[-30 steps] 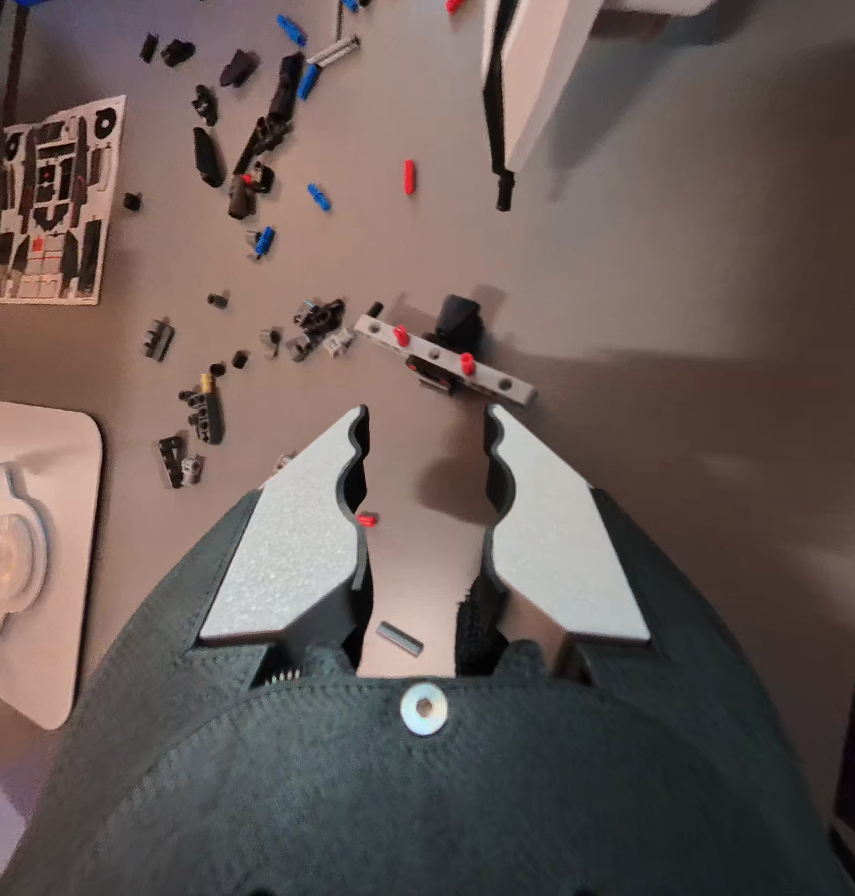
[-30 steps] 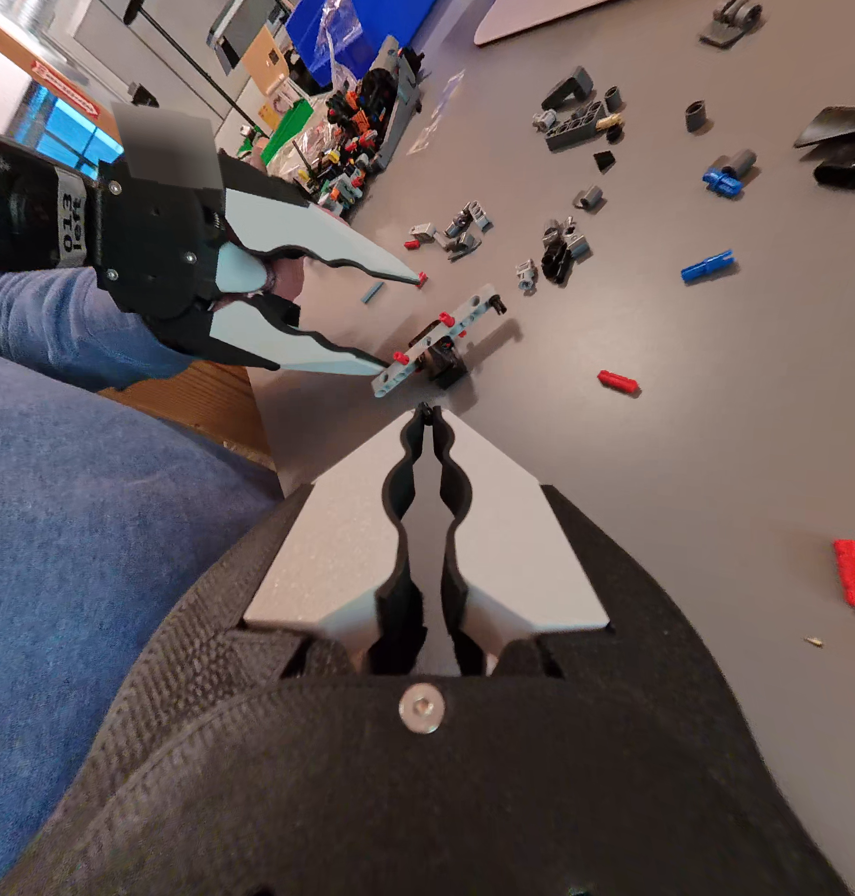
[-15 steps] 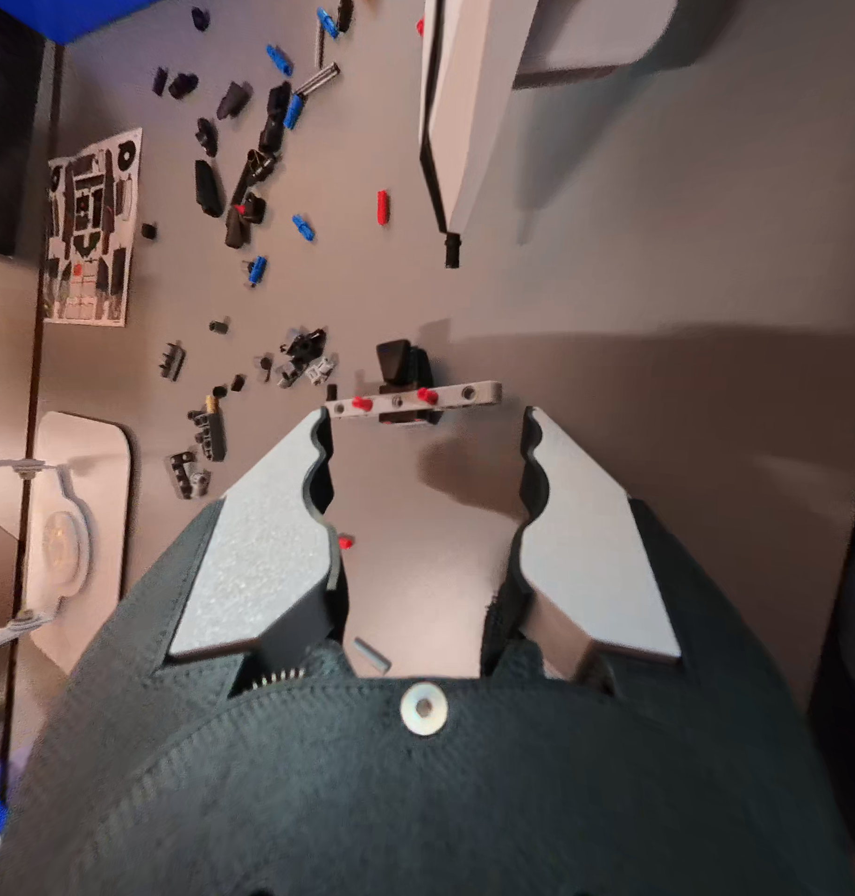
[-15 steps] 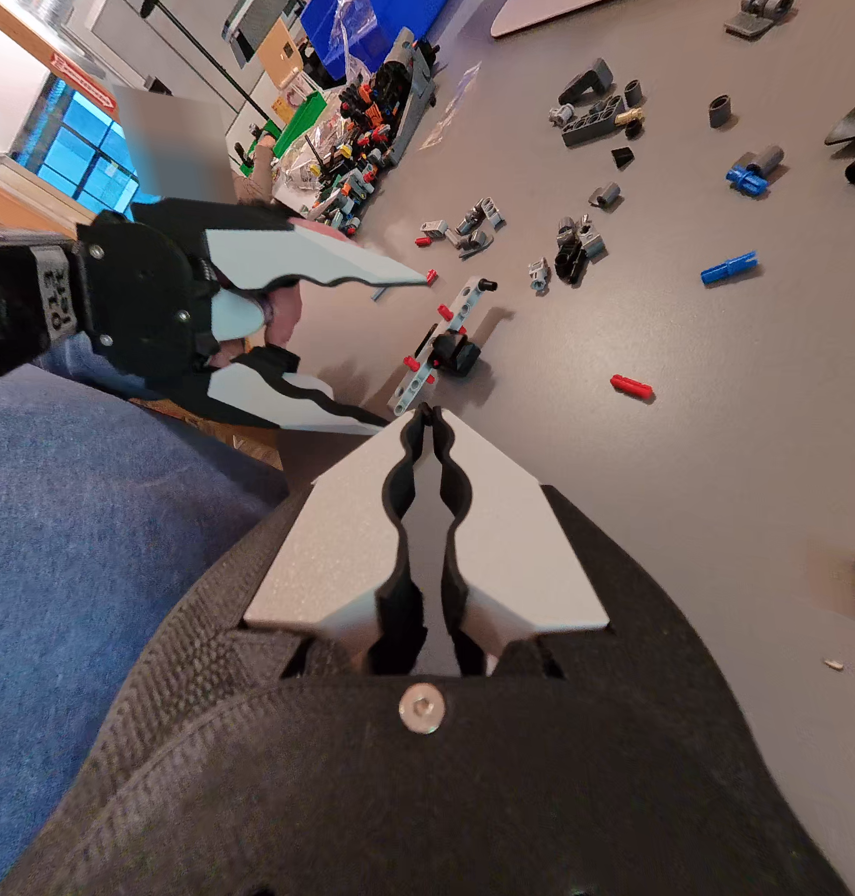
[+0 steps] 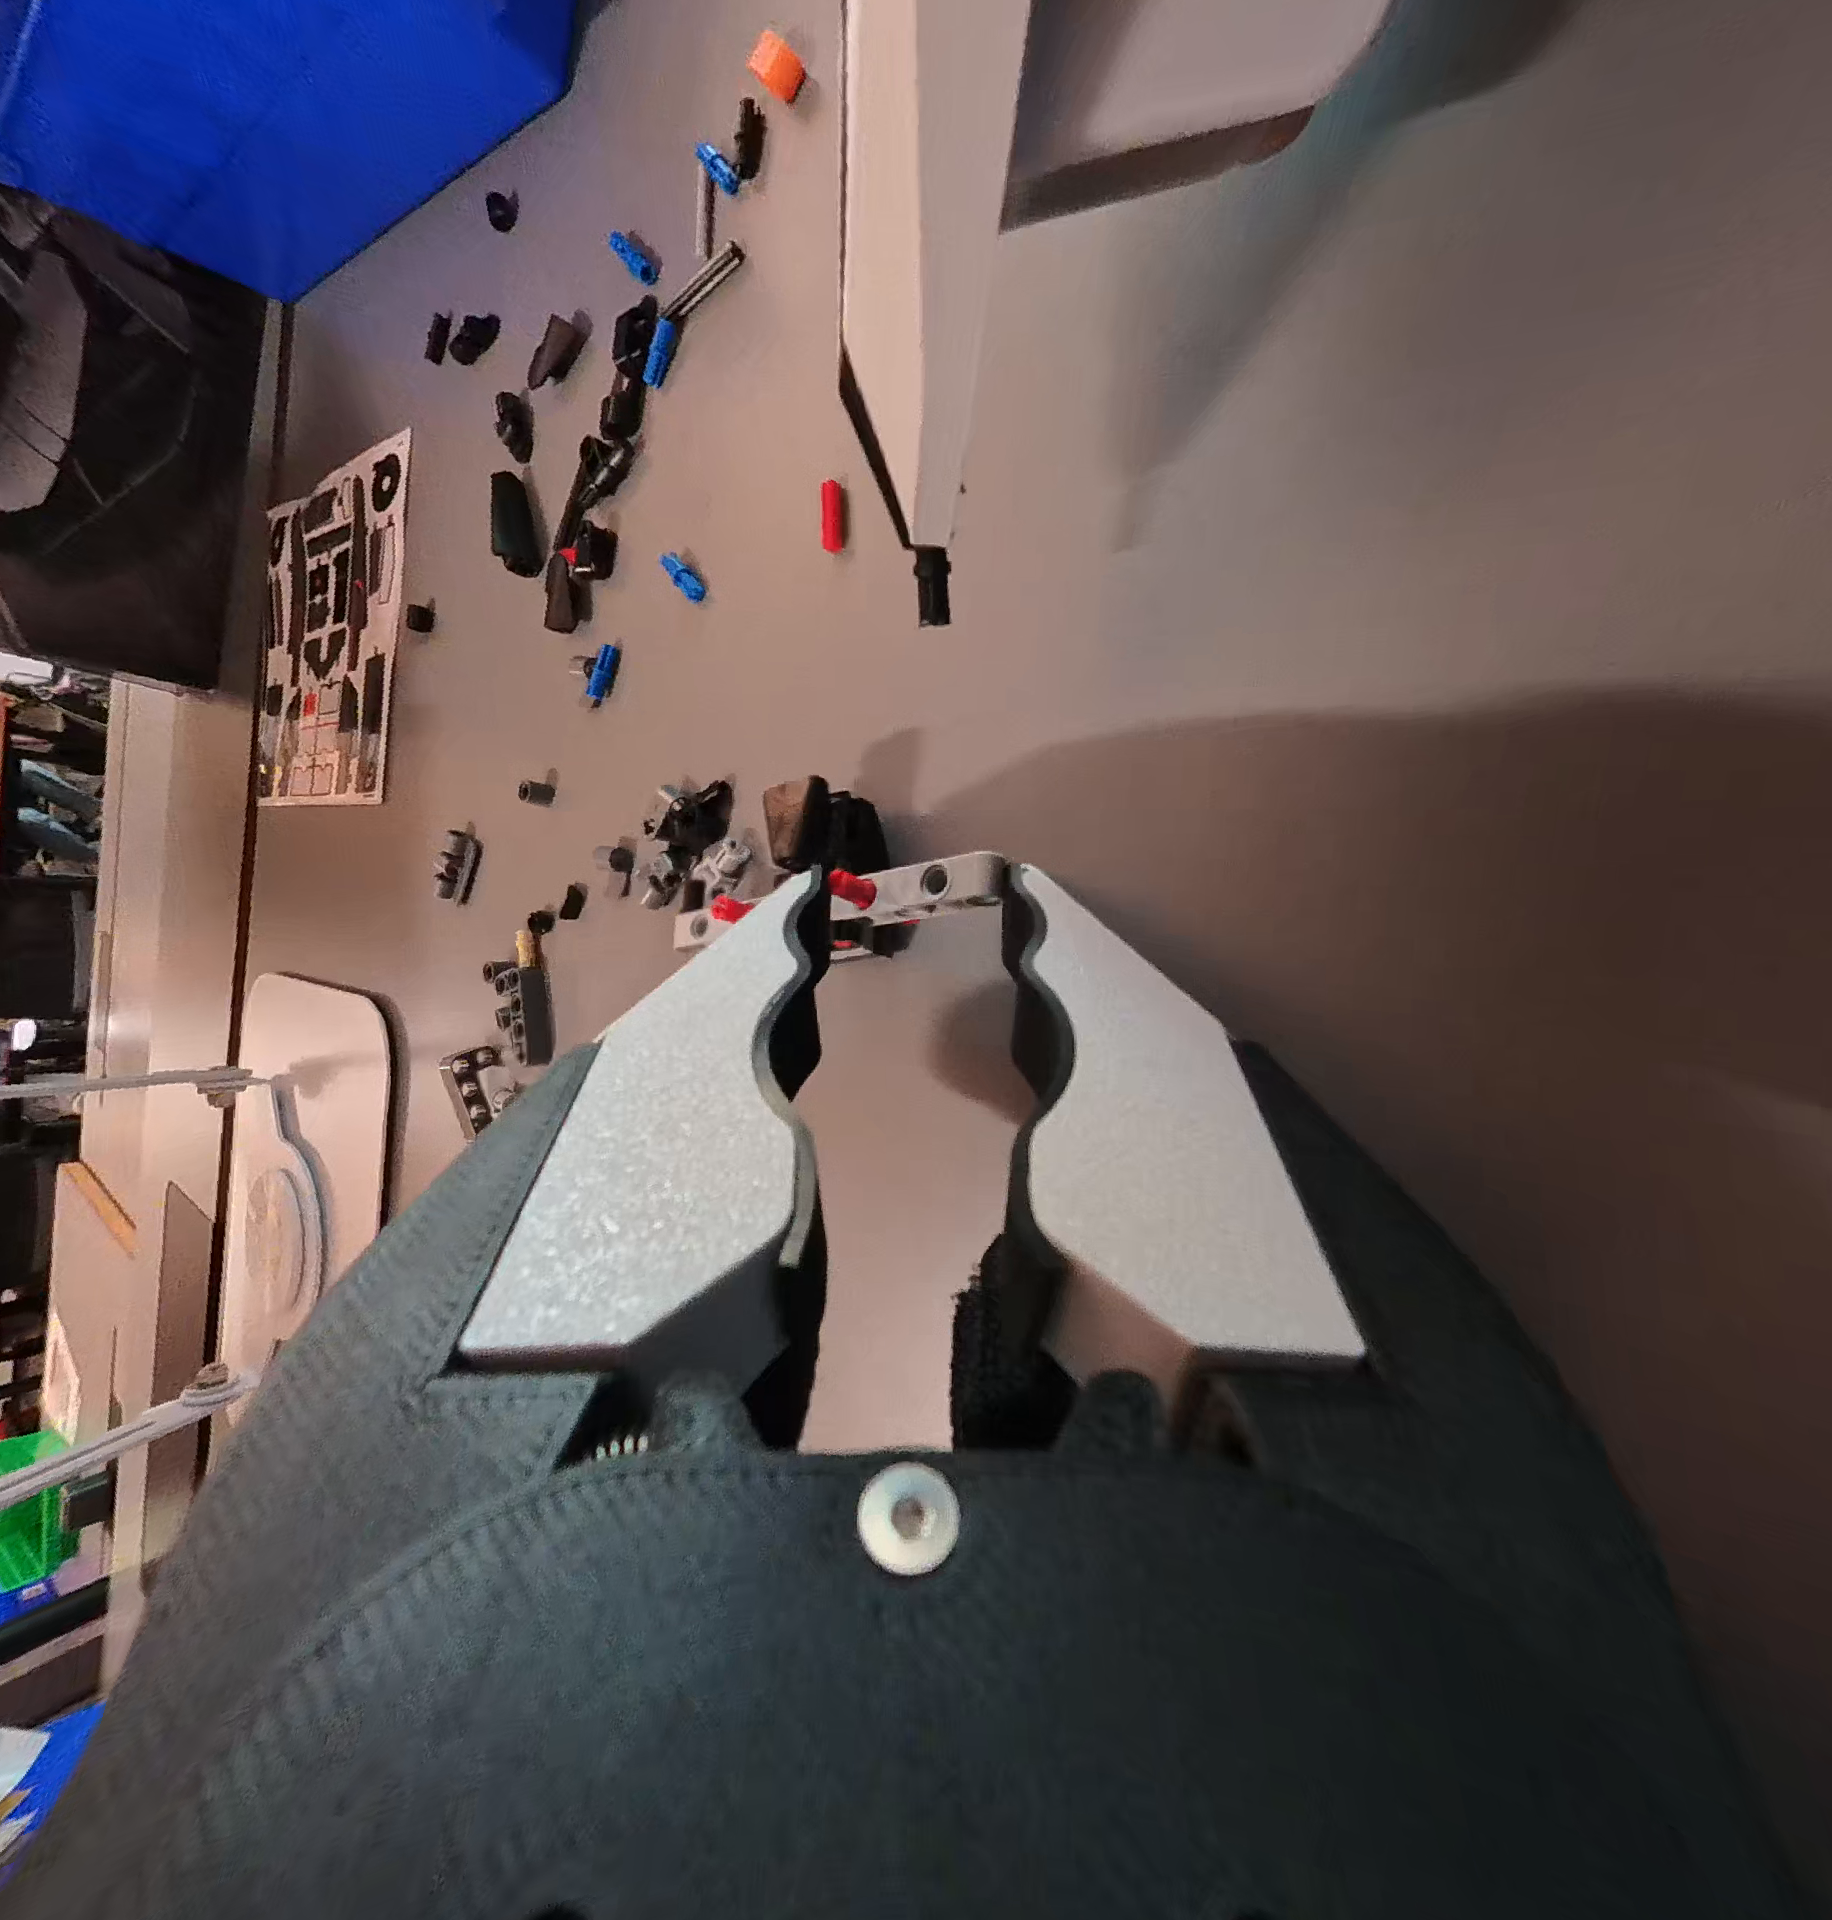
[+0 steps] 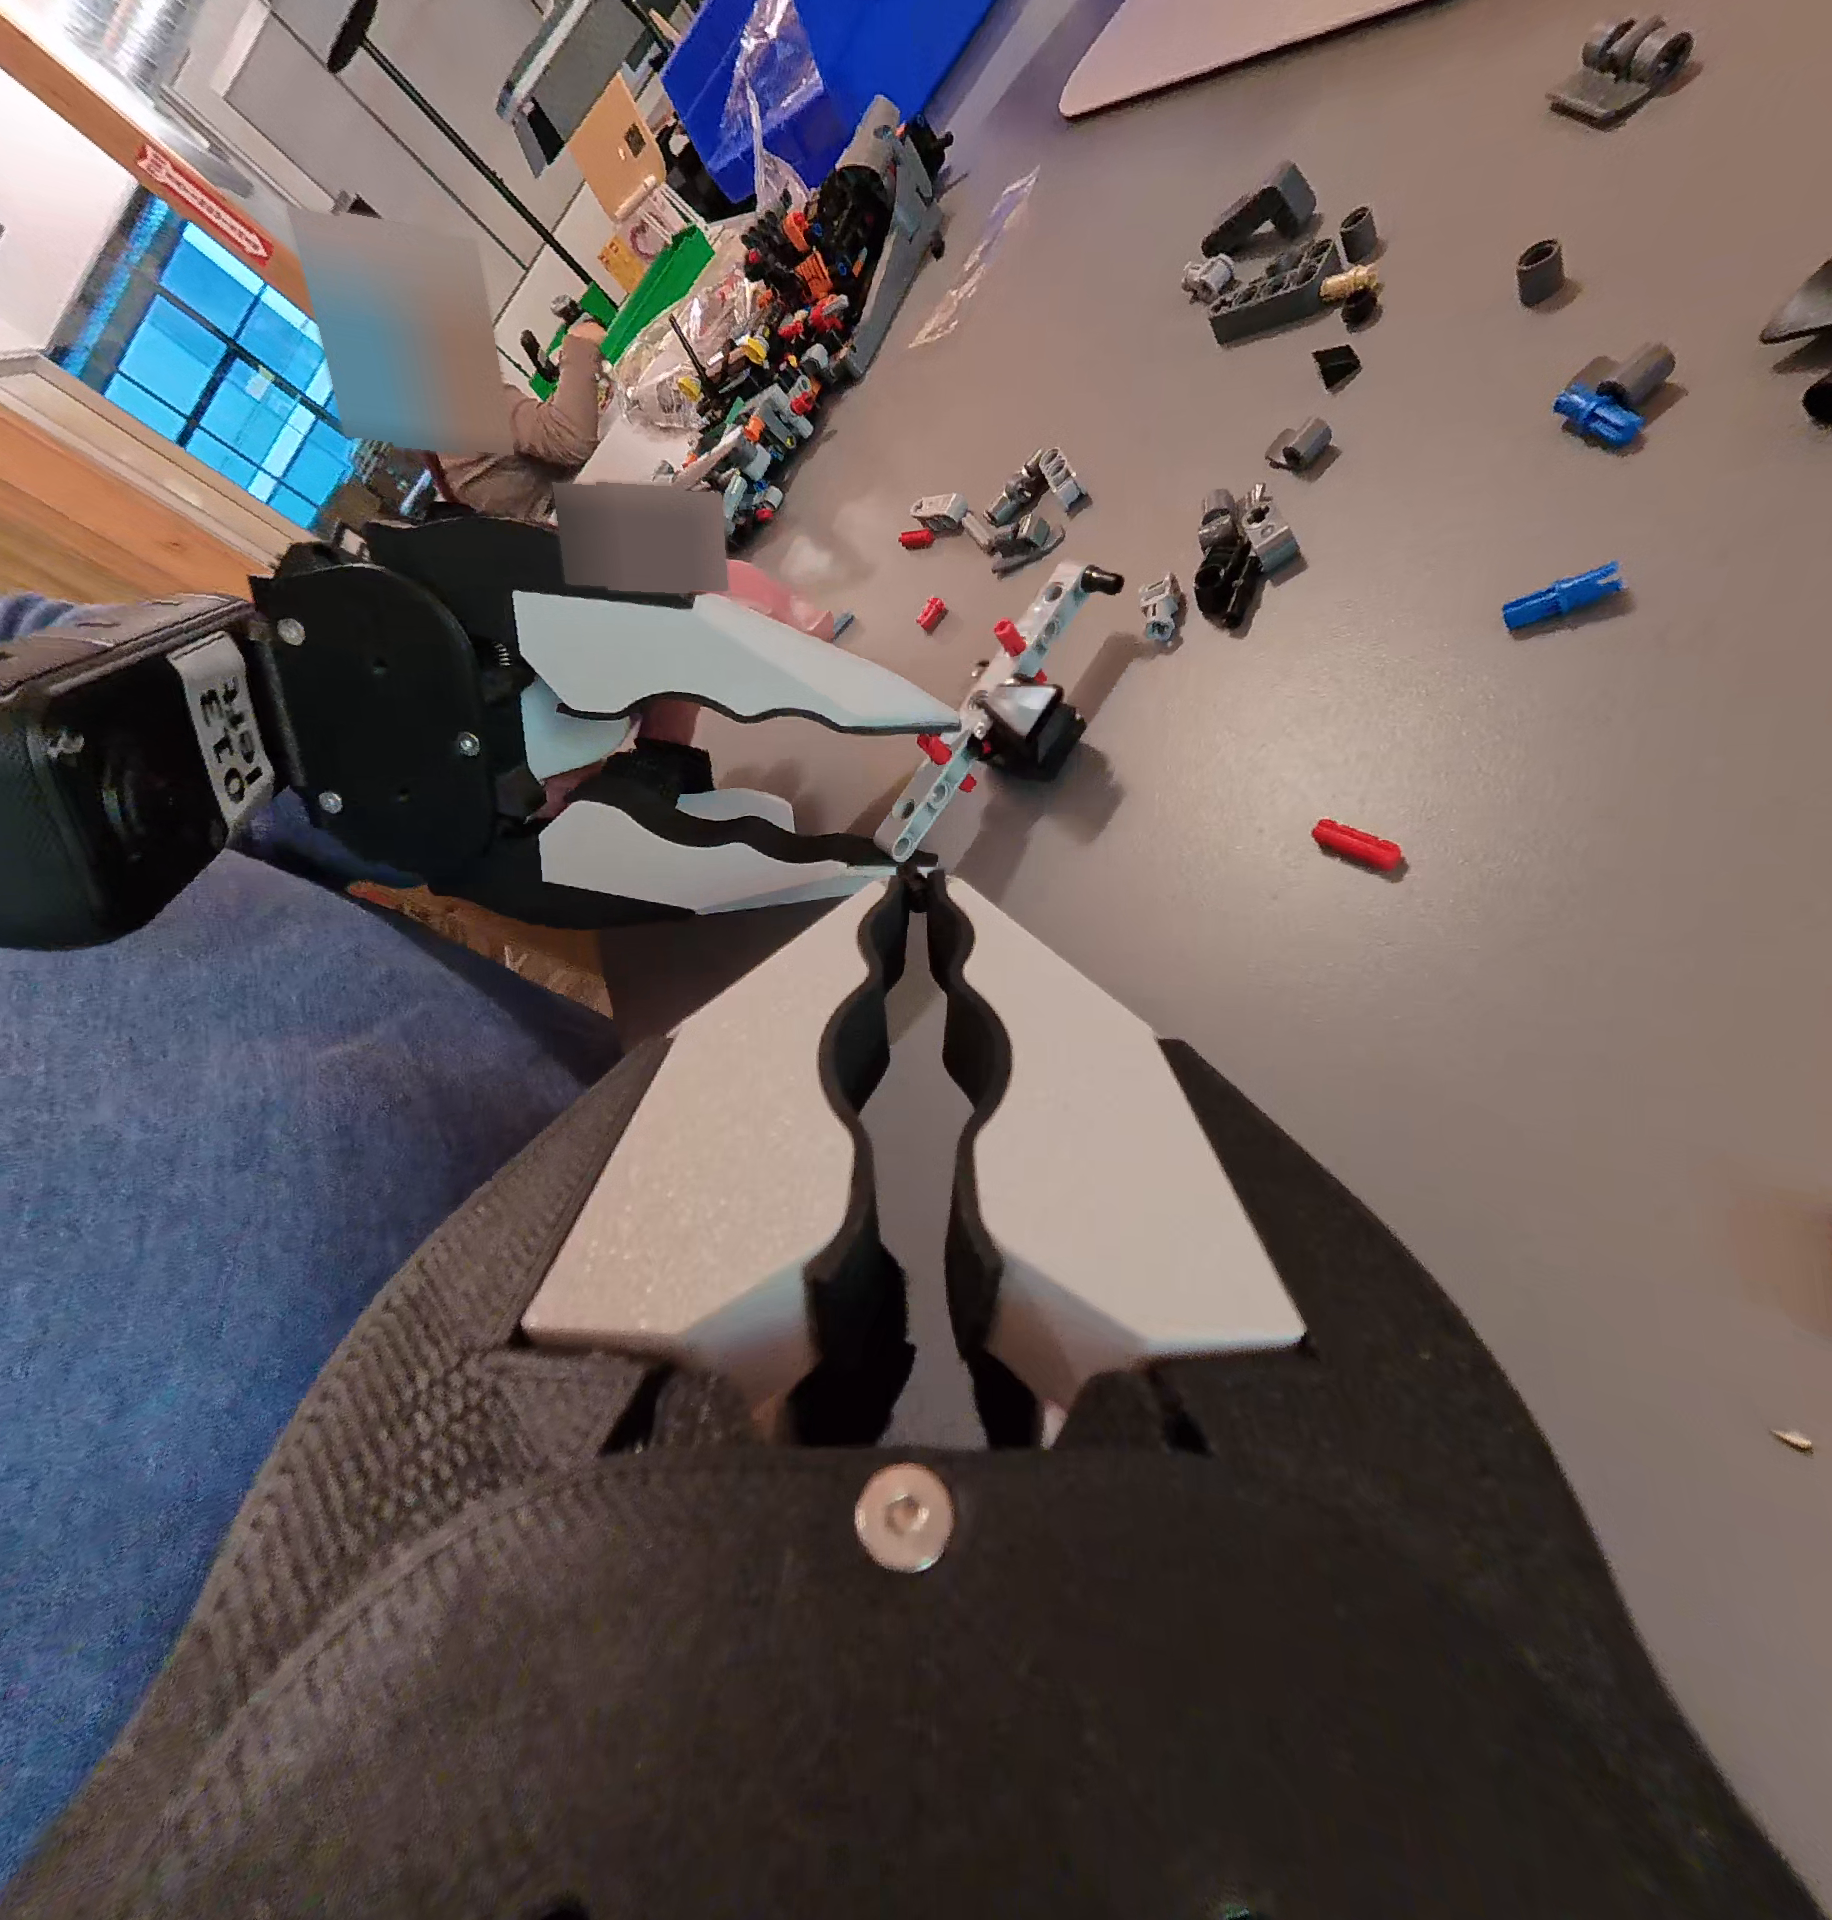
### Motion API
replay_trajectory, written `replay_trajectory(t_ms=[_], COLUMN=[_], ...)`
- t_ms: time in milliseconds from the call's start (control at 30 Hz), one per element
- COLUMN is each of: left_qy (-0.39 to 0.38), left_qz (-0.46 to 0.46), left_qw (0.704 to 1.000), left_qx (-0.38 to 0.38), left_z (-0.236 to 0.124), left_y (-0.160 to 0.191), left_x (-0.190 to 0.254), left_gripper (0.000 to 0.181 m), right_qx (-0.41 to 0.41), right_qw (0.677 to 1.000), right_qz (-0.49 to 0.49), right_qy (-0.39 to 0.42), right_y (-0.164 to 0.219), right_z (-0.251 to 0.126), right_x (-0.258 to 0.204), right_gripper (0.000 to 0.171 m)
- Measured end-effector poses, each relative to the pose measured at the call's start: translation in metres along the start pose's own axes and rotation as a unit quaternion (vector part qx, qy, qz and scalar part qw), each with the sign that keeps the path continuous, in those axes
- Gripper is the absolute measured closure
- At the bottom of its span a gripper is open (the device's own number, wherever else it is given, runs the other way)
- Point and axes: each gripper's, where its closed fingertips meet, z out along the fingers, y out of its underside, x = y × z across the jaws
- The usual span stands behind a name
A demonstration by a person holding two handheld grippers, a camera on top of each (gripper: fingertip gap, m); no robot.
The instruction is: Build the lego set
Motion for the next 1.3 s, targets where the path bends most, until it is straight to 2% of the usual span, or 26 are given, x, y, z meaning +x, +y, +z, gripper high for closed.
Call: replay_trajectory(t_ms=[133, 200, 333, 600, 1300], left_qy=[0.003, 0.02, 0.046, 0.068, 0.106], left_qz=[-0.051, -0.108, -0.168, -0.232, -0.249], left_qw=[0.998, 0.991, 0.977, 0.959, 0.951], left_qx=[0.04, 0.072, 0.124, 0.146, 0.15], left_z=[-0.007, -0.012, -0.022, -0.024, -0.022], left_y=[-0.007, -0.01, -0.017, -0.008, 0.0], left_x=[-0.008, -0.013, -0.019, -0.012, -0.009], left_gripper=[0.15, 0.15, 0.15, 0.15, 0.151], right_qx=[0.013, 0.032, 0.037, 0.005, -0.046], right_qw=[1.0, 0.999, 0.997, 0.997, 0.993], right_qz=[0.002, 0.007, -0.008, -0.026, -0.077], right_qy=[-0.018, -0.043, -0.065, -0.069, -0.075], right_y=[-0.006, -0.014, -0.019, -0.015, -0.007], right_z=[0.003, 0.006, 0.015, 0.031, 0.044], right_x=[-0.006, -0.013, -0.022, -0.026, -0.028], right_gripper=[0.171, 0.171, 0.171, 0.17, 0.171])
